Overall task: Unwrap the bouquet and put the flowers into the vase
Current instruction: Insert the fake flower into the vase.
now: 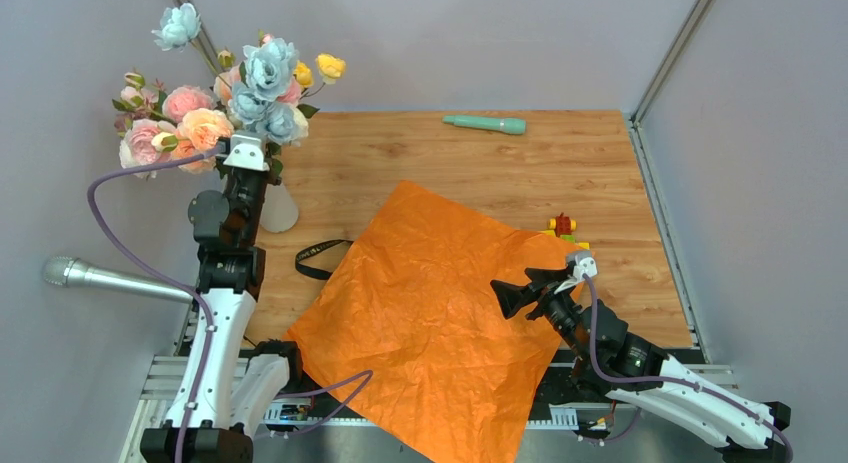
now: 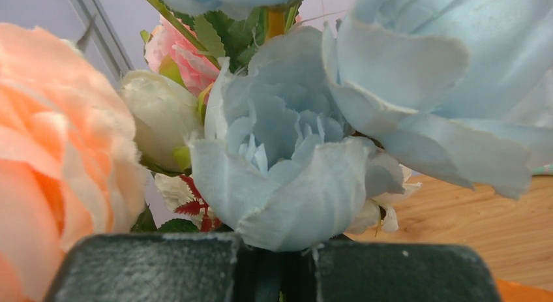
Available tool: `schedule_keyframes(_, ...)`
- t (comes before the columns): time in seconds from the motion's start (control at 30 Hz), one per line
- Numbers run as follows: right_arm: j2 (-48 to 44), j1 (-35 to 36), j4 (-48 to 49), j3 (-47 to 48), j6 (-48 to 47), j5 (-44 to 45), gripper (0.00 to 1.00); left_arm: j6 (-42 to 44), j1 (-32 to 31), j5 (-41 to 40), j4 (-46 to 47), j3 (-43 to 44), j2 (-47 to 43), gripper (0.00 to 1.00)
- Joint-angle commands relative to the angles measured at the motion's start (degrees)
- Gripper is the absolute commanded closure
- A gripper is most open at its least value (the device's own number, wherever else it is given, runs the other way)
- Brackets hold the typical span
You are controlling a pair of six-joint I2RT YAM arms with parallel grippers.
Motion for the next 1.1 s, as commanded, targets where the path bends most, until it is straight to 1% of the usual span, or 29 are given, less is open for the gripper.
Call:
schedule_keyframes(0.0,-0.69,-0.21,-0.68,1.16,1.08,0.22,0.0,-2.69,1.04,-1.86,-4.29,-3.05,0.47,1.0)
schedule_keyframes(0.27,-0.74,-0.2,-1.24,1.15,1.93,-0.19,0.0,-2.52,1.38,-3.53,-4.34,-3.97,1.57,1.0)
schedule_keyframes(0.43,-0.7,-0.18,-1.52,1.19,2.3,-0.31,0.0,-3.06,1.55,-6.7,-4.58,-2.64,2.09,1.0)
schedule_keyframes(0.67,-0.74,-0.2,-1.57,1.04,2.65,-0.22,0.0,-3.94,2.34,-6.92,-4.59,-2.42,4.29,1.0)
schedule_keyframes(0.97,-0.71,-0.19,-2.3,1.17,2.83,-0.03,0.0,-6.04,2.91,-6.43,-4.65,-4.2,4.01,0.93)
schedule_keyframes(1.07,-0.75,-0.18,-2.68,1.36,2.77,-0.05,0.0,-6.25,2.9,-4.59,-5.56,-3.49,3.49,0.88)
